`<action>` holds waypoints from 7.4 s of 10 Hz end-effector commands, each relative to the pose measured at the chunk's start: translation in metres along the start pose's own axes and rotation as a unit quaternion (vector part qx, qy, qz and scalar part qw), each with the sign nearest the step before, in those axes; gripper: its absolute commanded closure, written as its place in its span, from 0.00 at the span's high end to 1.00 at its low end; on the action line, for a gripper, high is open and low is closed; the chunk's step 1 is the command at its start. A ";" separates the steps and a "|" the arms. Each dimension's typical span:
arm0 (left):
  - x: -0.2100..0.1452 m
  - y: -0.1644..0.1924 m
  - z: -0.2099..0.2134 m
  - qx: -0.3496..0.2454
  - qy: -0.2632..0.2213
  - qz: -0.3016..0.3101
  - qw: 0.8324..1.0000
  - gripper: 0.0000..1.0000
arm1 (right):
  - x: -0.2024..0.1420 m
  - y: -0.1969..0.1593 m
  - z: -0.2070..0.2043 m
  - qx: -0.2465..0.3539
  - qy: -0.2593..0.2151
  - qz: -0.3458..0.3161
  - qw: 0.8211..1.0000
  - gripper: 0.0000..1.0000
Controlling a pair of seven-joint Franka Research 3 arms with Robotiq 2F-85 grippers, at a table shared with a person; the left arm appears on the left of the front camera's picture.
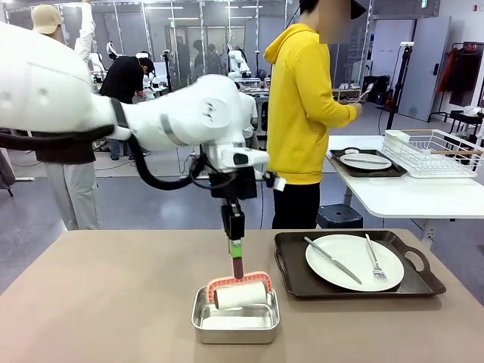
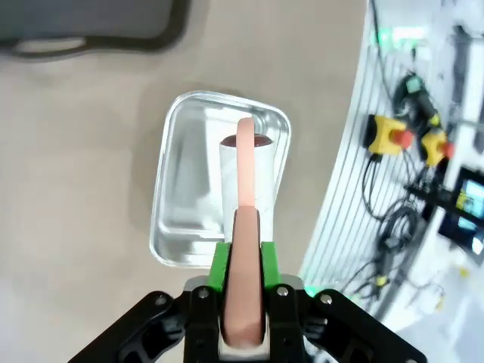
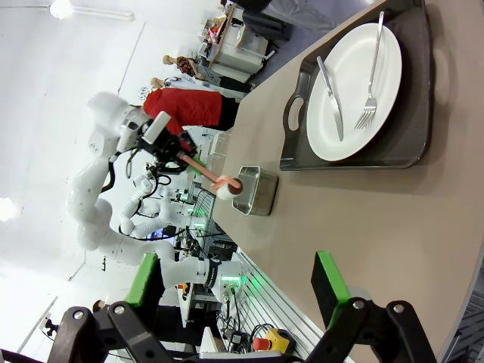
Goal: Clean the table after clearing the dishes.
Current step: When the left (or right) Handle tray is removed, use the left hand (or right hand) to clean the left (or right) side of the table with the Lint Roller, then place the Lint Roller back on top of the Airtight Container.
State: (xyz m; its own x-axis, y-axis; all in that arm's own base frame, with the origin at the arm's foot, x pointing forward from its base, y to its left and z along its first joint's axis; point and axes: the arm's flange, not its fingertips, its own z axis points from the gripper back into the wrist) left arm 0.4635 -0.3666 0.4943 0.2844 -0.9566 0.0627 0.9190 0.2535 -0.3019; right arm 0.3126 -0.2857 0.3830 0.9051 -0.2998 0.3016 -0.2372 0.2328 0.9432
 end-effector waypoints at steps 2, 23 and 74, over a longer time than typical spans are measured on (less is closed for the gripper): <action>-0.093 -0.037 0.023 0.049 -0.073 0.219 0.972 0.16 | -0.003 0.003 0.001 0.001 0.002 0.002 1.000 1.00; -0.222 0.072 0.000 -0.052 -0.275 0.474 0.835 0.21 | -0.003 0.003 0.001 0.001 0.002 0.002 1.000 1.00; -0.461 0.045 0.097 0.246 -0.180 0.565 0.767 0.21 | -0.003 0.003 0.001 0.001 0.002 0.002 1.000 1.00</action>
State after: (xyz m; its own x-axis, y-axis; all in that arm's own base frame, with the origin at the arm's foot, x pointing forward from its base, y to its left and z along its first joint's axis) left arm 0.4012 0.0982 0.5414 0.9531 -0.0100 0.3026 0.0019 0.9996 0.0271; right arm 0.3125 -0.2858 0.3830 0.9051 -0.2999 0.3014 -0.2371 0.2325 0.9432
